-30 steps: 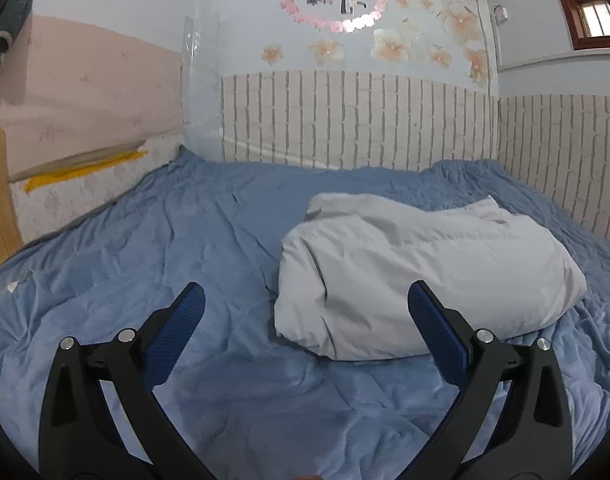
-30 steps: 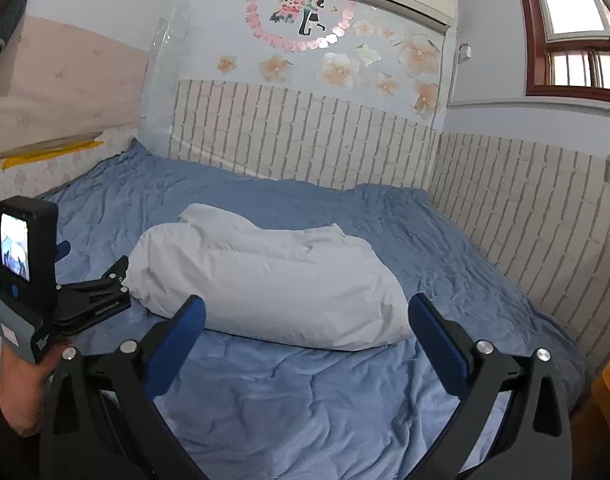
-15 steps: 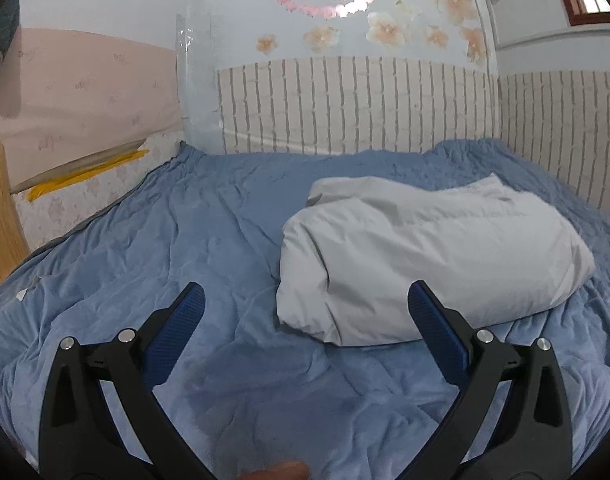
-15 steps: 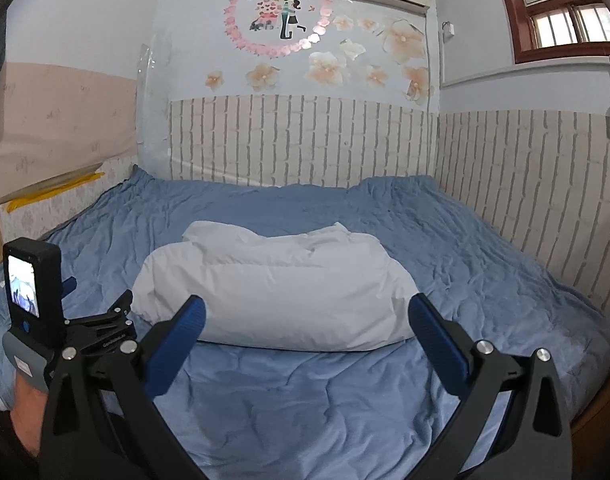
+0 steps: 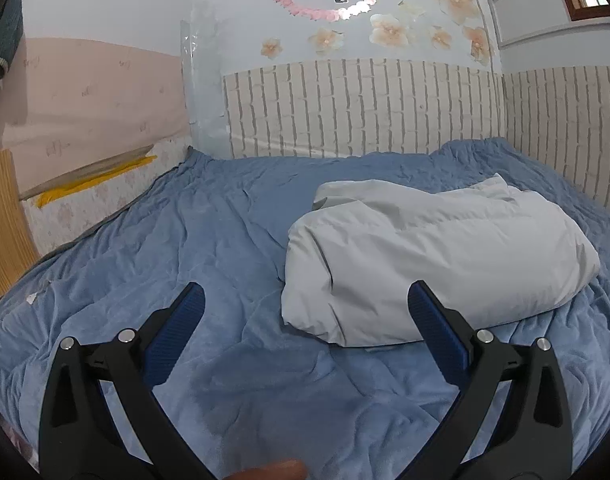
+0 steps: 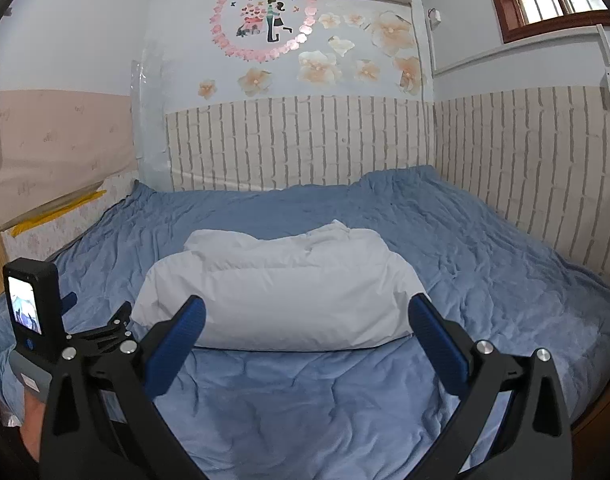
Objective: Fold large clothes
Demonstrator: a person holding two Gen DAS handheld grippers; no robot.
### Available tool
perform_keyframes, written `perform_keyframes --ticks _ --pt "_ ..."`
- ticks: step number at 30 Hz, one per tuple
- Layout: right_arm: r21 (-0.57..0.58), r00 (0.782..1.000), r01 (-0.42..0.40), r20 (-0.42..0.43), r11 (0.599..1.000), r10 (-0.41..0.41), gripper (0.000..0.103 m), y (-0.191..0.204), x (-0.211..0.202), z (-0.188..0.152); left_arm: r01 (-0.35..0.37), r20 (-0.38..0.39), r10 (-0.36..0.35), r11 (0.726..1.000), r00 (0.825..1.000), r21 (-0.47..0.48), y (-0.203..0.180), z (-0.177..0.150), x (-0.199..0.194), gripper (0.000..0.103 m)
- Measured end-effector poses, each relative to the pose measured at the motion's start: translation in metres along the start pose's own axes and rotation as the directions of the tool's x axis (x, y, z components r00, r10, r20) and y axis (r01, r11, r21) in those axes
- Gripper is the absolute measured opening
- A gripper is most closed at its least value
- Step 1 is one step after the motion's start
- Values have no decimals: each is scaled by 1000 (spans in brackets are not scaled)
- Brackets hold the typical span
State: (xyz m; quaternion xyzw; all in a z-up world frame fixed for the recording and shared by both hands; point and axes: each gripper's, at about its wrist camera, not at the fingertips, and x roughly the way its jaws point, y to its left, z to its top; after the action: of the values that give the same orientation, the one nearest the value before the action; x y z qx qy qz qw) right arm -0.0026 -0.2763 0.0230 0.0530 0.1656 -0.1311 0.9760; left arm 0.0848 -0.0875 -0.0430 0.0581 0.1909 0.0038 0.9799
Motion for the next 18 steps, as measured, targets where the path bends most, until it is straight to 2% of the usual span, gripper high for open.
perform_keyframes --ticks 6,12,18 --pt "3 1000 -4 -12 1000 4 101 -1 8 -3 -7 -10 7 1000 1000 -3 0 -1 2 100" --pt "8 1000 -10 -19 1000 10 101 0 12 -5 -30 -6 31 999 1000 40 -8 -1 1 100" --pt "11 1000 -8 -19 1000 9 101 1 14 -5 -37 -3 37 999 999 20 -3 -1 0 100"
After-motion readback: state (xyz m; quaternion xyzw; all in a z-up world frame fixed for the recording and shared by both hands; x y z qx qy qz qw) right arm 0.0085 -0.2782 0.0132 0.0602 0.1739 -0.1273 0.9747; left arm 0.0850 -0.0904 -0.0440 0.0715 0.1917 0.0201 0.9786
